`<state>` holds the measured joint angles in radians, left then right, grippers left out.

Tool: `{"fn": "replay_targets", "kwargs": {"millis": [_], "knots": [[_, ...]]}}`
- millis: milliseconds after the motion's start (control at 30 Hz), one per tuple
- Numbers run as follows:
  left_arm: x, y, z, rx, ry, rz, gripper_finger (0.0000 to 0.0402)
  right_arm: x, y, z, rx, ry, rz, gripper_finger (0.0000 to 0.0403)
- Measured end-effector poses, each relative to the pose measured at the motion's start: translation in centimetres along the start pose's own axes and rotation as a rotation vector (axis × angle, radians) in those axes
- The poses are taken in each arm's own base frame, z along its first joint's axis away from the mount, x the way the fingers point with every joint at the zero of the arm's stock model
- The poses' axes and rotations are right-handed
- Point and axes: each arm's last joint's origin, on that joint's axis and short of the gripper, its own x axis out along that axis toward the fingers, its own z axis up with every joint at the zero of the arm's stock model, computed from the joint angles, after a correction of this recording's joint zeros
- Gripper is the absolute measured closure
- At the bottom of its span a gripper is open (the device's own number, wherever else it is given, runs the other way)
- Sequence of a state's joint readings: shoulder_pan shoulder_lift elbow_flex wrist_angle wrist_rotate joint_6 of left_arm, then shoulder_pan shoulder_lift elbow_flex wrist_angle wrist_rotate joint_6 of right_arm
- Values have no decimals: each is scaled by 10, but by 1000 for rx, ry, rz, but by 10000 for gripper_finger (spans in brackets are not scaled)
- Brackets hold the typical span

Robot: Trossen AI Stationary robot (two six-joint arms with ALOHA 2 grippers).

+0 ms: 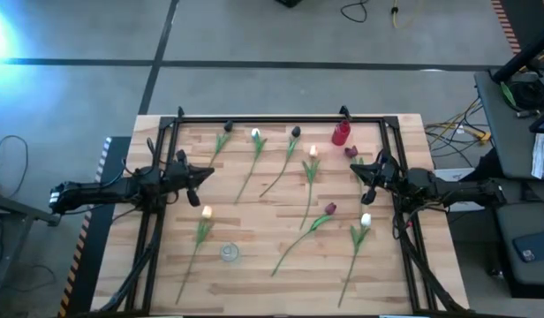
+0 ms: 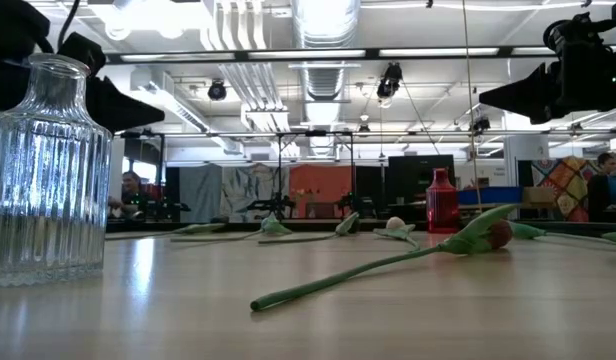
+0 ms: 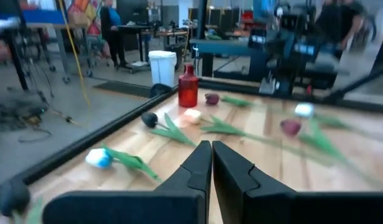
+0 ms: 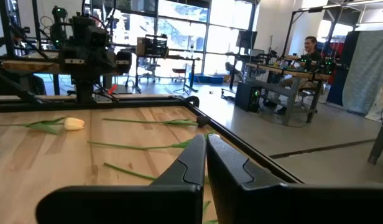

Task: Sort flowers into vase by color
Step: Put the left black flower into the transparent vase

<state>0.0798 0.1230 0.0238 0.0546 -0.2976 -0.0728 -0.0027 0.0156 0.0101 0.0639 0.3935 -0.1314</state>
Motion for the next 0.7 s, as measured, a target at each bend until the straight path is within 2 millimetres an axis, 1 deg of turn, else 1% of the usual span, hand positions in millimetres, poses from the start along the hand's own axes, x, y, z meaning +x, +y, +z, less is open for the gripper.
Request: {"fn": "replay_targets", "kwargs": {"millis": [333, 433, 500, 533, 633, 700], "knots": [[-1, 0, 13, -12, -133, 20, 402, 0, 0, 0, 0, -1, 0, 394], [-1, -1, 18, -8, -158, -30, 402, 0, 0, 0, 0, -1, 0, 394], [-1, -4, 22, 12, -114, -103, 402, 0, 0, 0, 0, 0, 0, 394], [0, -5, 24, 6, -79, -107, 402, 0, 0, 0, 0, 0, 0, 394], [4, -4, 32, 4, 45, -26, 402, 0, 0, 0, 0, 0, 0, 394], [7, -5, 43, 25, 129, 20, 402, 0, 0, 0, 0, 0, 0, 394]]}}
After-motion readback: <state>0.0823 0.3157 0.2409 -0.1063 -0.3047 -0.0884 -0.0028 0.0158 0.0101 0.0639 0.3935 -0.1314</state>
